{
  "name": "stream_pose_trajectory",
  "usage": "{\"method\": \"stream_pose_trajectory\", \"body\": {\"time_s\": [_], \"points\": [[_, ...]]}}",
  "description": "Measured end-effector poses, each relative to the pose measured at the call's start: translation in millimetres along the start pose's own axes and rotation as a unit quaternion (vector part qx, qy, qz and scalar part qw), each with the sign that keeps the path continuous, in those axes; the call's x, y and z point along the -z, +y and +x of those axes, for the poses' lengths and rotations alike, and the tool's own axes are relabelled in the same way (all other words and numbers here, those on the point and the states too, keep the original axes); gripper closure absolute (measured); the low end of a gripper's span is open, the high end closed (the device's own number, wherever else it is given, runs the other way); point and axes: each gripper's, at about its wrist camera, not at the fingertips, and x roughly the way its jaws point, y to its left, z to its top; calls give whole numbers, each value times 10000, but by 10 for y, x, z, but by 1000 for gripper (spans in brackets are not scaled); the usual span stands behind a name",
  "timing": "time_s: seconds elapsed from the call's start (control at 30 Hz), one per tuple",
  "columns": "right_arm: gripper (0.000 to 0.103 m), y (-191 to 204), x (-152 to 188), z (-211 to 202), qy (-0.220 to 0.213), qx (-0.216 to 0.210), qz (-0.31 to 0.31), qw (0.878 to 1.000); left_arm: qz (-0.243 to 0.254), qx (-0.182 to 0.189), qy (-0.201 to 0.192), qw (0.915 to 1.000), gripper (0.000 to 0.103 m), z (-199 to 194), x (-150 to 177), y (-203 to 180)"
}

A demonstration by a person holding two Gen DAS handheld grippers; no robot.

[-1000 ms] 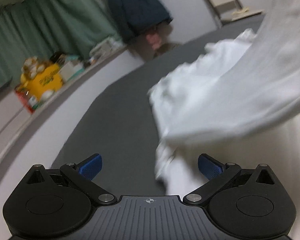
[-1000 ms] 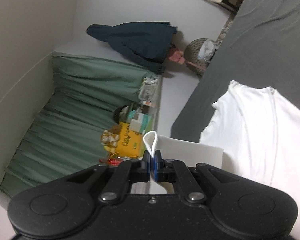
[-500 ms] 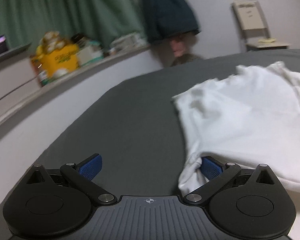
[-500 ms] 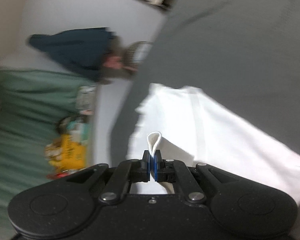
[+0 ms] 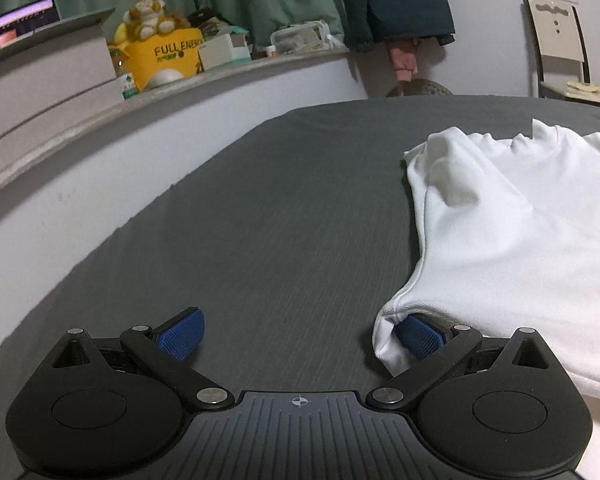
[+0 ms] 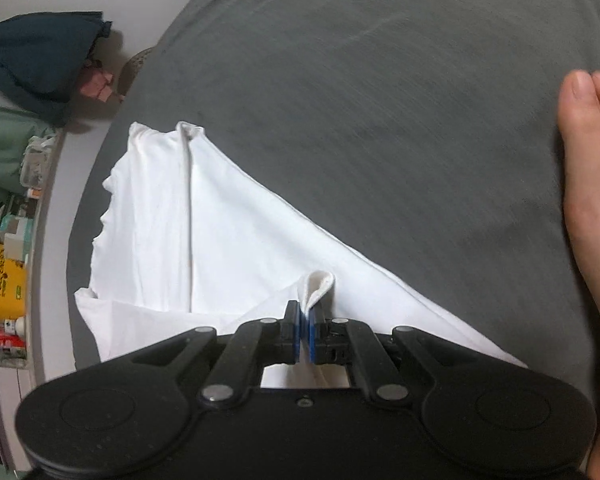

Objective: Fold clothes

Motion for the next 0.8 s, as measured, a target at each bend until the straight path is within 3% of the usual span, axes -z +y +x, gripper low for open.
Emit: {"method": "stream_pose_trajectory", "body": {"time_s": [0.17, 0.6, 0.73, 0.8], "points": [[98, 77, 26, -122, -215, -52, -113, 9997, -58, 82, 9, 9999, 0, -5, 21, 48], [98, -161, -67, 38, 165, -108, 287, 9994, -136, 110, 25, 9998, 0, 43, 31, 23], [85, -61, -78, -41, 185, 2, 43, 9998, -87, 74, 11, 9999, 0, 36, 27, 14], [84, 45, -61, -79, 188, 92, -178, 9996, -79, 67, 5, 9999, 0, 33, 26, 11]]}}
